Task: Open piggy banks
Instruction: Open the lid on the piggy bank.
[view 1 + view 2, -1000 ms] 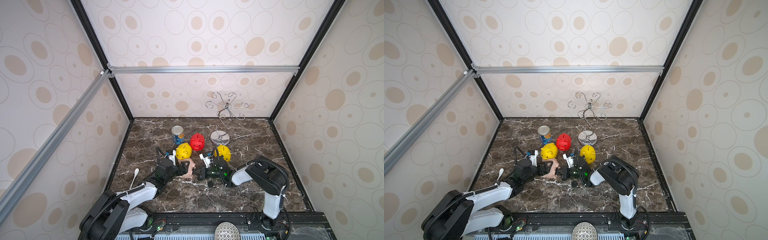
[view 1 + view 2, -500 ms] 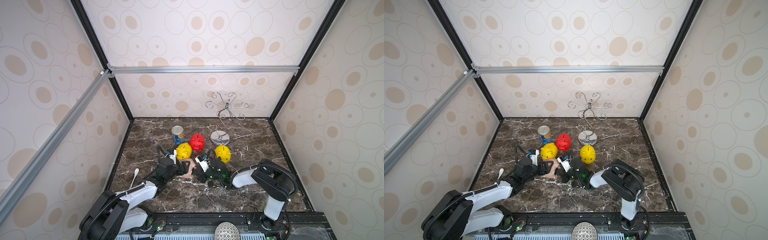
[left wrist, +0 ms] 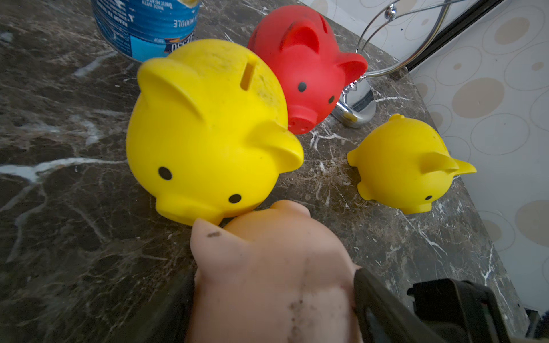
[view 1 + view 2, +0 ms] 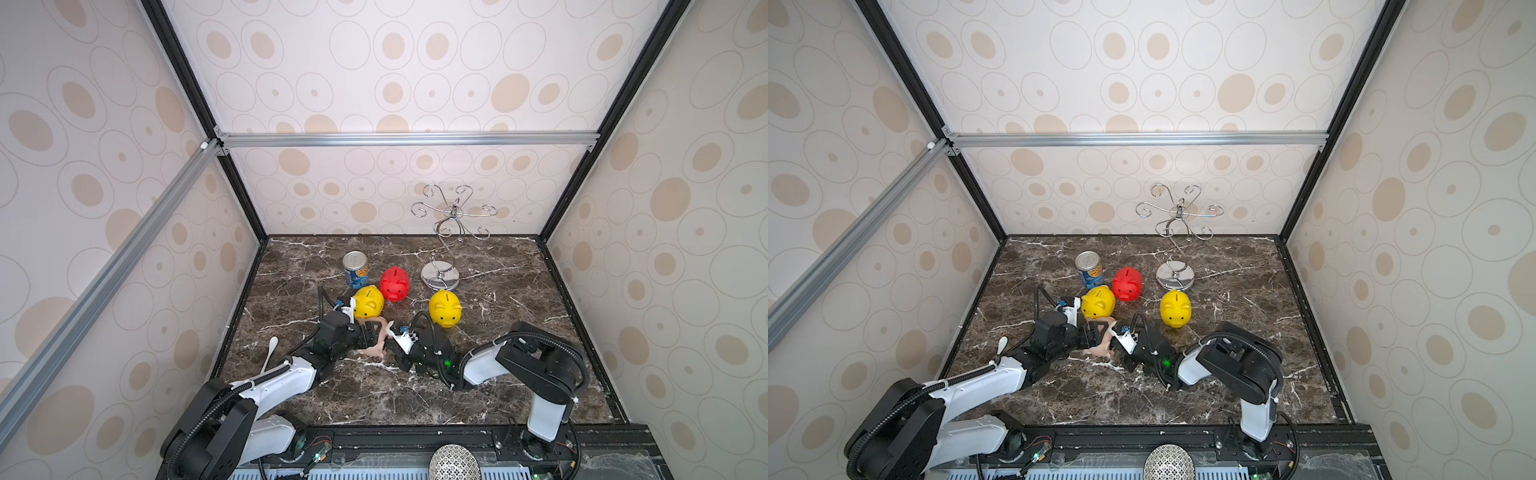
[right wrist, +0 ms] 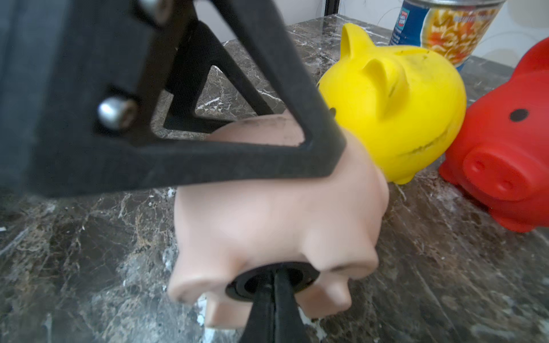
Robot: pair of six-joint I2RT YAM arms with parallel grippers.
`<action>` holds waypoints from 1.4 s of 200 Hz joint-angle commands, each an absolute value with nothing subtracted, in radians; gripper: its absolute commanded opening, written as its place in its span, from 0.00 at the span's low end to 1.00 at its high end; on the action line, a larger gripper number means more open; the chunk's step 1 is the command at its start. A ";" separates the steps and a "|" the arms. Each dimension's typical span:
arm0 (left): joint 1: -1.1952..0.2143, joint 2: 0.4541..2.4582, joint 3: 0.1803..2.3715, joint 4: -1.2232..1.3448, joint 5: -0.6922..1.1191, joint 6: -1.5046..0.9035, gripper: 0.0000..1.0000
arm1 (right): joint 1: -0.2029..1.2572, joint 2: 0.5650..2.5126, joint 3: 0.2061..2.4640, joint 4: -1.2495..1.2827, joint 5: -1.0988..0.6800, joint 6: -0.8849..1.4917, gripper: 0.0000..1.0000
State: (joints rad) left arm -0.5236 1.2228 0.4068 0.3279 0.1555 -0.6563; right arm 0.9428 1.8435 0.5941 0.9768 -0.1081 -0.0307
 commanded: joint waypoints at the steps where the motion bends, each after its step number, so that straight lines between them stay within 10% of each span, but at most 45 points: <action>1: -0.541 1.256 0.417 0.172 0.206 -0.632 0.84 | 0.974 1.863 0.594 1.100 -0.040 -0.180 0.00; 280: -0.541 1.296 0.469 0.128 0.194 -0.630 0.86 | 1.165 1.920 0.636 1.131 0.429 -0.596 0.00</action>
State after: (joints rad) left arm -0.5220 1.2633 0.4786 0.2470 0.1467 -0.6277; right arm 1.1591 1.9263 0.6228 1.0615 0.3969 -0.5694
